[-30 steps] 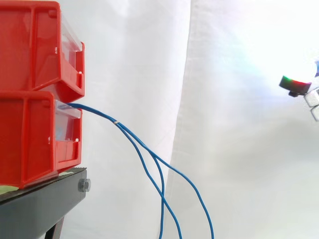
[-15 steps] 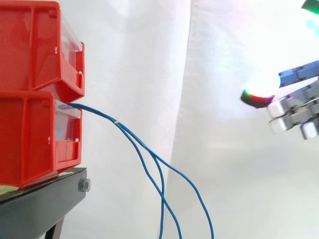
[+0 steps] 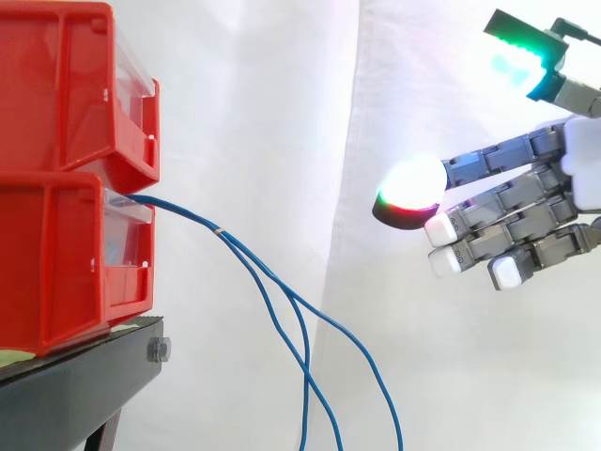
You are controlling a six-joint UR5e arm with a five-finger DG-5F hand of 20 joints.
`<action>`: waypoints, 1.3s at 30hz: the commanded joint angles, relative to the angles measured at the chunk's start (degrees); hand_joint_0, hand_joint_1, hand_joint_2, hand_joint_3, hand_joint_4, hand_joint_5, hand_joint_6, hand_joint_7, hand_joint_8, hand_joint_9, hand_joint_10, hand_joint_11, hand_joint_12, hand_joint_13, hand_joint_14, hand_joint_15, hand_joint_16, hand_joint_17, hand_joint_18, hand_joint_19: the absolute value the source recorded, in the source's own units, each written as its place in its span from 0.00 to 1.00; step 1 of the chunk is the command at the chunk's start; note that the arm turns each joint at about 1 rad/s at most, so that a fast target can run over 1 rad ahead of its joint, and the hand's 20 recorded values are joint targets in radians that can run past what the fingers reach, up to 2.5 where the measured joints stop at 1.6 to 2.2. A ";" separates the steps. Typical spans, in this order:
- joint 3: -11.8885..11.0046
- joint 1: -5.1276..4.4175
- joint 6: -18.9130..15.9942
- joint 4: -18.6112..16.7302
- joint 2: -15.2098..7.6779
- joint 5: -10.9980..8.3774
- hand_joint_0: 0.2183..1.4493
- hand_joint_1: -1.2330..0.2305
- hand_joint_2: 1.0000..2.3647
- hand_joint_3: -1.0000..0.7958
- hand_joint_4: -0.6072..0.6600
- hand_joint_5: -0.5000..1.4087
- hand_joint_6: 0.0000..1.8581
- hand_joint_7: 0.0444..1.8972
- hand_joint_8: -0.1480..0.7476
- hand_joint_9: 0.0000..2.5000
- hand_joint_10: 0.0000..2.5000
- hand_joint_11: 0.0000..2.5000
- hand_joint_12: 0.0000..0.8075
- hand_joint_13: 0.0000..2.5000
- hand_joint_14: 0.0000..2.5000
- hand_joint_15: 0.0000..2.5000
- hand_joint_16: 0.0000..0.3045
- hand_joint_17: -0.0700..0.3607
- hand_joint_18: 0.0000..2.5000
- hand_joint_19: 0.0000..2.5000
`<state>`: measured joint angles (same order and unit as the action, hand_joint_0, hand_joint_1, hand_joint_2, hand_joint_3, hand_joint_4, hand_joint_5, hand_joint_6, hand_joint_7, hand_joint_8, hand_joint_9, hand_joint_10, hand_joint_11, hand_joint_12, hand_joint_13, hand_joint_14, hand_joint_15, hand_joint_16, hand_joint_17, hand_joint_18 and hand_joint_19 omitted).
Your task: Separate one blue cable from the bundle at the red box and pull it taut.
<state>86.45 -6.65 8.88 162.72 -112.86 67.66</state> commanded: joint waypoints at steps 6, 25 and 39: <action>-1.90 -1.00 -0.53 -2.23 -4.21 -0.60 0.26 0.48 0.00 0.28 0.66 0.16 0.27 0.43 0.52 0.26 0.01 0.18 0.49 0.22 0.01 0.14 0.17 0.44 0.23 0.29; -4.89 -1.79 0.26 -4.95 -9.05 -1.12 0.27 0.48 0.00 0.28 0.66 0.17 0.27 0.43 0.52 0.26 0.01 0.18 0.49 0.24 0.01 0.14 0.17 0.44 0.24 0.29; -15.35 -1.00 -7.29 -5.30 -20.12 2.92 0.27 0.48 0.00 0.28 0.66 0.17 0.27 0.43 0.52 0.27 0.01 0.18 0.49 0.24 0.01 0.15 0.17 0.44 0.24 0.29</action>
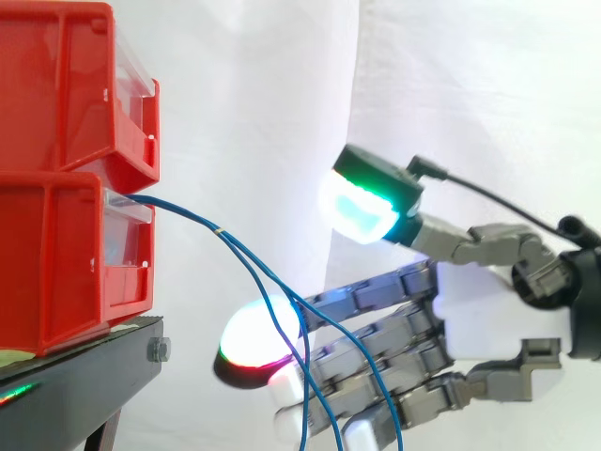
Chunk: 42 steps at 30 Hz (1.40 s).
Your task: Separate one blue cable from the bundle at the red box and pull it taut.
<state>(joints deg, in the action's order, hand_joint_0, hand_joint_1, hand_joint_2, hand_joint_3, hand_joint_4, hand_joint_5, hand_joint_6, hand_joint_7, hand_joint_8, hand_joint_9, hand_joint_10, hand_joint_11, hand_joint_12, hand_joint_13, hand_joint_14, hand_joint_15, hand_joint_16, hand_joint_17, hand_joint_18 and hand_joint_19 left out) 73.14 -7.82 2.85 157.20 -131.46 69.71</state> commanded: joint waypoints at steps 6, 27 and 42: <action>-2.56 0.08 -2.24 -0.14 -2.40 2.45 0.27 0.48 0.00 0.28 0.66 0.17 0.27 0.45 0.52 0.28 0.01 0.19 0.49 0.25 0.01 0.15 0.17 0.43 0.24 0.29; -3.09 0.08 -7.51 -6.38 -4.24 5.70 0.29 0.36 0.00 0.28 0.66 0.18 0.27 0.50 0.51 0.29 0.01 0.22 0.48 0.28 0.01 0.17 0.16 0.42 0.25 0.29; -5.11 0.00 -7.51 -4.89 -4.24 6.40 0.33 0.35 0.01 0.33 0.62 0.19 0.27 0.61 0.51 0.30 0.01 0.24 0.48 0.29 0.01 0.18 0.16 0.41 0.25 0.30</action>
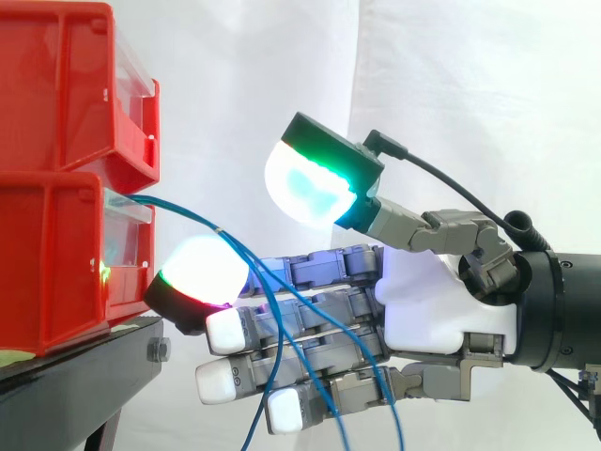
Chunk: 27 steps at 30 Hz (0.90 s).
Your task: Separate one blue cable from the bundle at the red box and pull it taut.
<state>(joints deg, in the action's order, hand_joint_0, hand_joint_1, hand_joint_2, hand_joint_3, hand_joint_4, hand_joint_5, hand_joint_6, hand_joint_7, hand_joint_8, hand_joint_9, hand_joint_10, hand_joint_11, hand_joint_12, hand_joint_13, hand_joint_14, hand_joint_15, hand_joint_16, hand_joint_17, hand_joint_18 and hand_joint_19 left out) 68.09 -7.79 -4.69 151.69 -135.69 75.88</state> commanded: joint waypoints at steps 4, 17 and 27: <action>-0.06 -0.03 0.03 1.24 -0.01 0.58 0.34 0.35 0.01 0.36 0.60 0.19 0.27 0.65 0.51 0.30 0.01 0.25 0.48 0.29 0.01 0.19 0.16 0.41 0.25 0.30; -0.06 0.14 -0.06 1.33 -0.01 0.67 0.31 0.44 0.00 0.32 0.60 0.20 0.29 0.73 0.53 0.33 0.01 0.27 0.49 0.31 0.01 0.19 0.16 0.42 0.27 0.31; -0.06 0.49 0.03 1.33 -0.01 0.67 0.33 0.52 0.00 0.32 0.59 0.20 0.30 0.71 0.53 0.34 0.01 0.28 0.50 0.31 0.01 0.20 0.16 0.42 0.28 0.31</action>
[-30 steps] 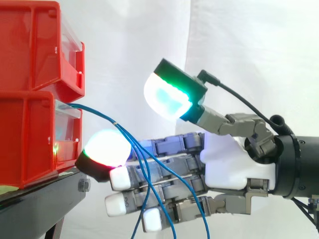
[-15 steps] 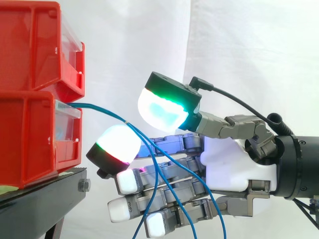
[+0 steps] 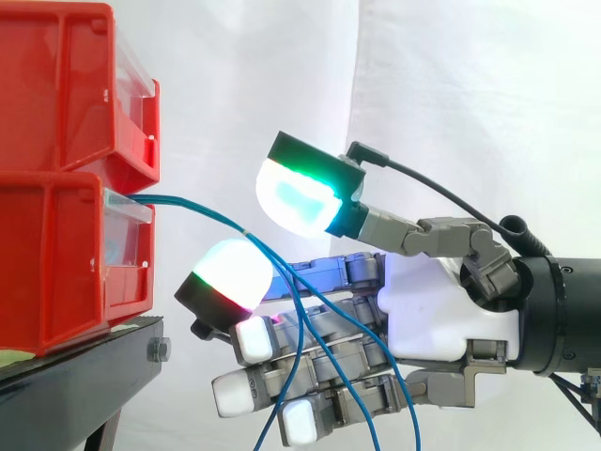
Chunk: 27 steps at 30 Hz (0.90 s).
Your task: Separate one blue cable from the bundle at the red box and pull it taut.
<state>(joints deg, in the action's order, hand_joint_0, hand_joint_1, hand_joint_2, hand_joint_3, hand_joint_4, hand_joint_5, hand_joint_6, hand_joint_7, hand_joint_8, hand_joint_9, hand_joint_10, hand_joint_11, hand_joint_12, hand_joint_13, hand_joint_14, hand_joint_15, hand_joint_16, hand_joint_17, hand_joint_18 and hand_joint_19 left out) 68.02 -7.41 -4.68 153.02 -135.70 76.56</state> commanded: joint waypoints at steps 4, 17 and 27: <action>-0.08 0.29 0.46 0.00 0.00 -0.18 0.34 0.52 0.01 0.34 0.59 0.20 0.30 0.71 0.53 0.35 0.01 0.28 0.50 0.31 0.01 0.20 0.16 0.42 0.28 0.31; -0.60 1.09 3.10 -0.09 0.00 -0.53 0.34 0.47 0.01 0.37 0.59 0.20 0.31 0.71 0.53 0.35 0.01 0.29 0.50 0.31 0.01 0.20 0.16 0.42 0.28 0.31; -1.04 1.17 5.56 -0.53 0.00 -0.53 0.33 0.44 0.01 0.42 0.59 0.19 0.35 0.69 0.54 0.34 0.01 0.30 0.51 0.31 0.01 0.20 0.17 0.43 0.28 0.30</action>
<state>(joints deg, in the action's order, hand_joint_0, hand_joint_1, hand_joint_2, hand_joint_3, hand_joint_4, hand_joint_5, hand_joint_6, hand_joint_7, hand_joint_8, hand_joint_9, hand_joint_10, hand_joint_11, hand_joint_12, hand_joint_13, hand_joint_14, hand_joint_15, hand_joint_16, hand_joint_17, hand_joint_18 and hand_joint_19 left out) 67.11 -6.26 0.41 152.59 -135.70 76.04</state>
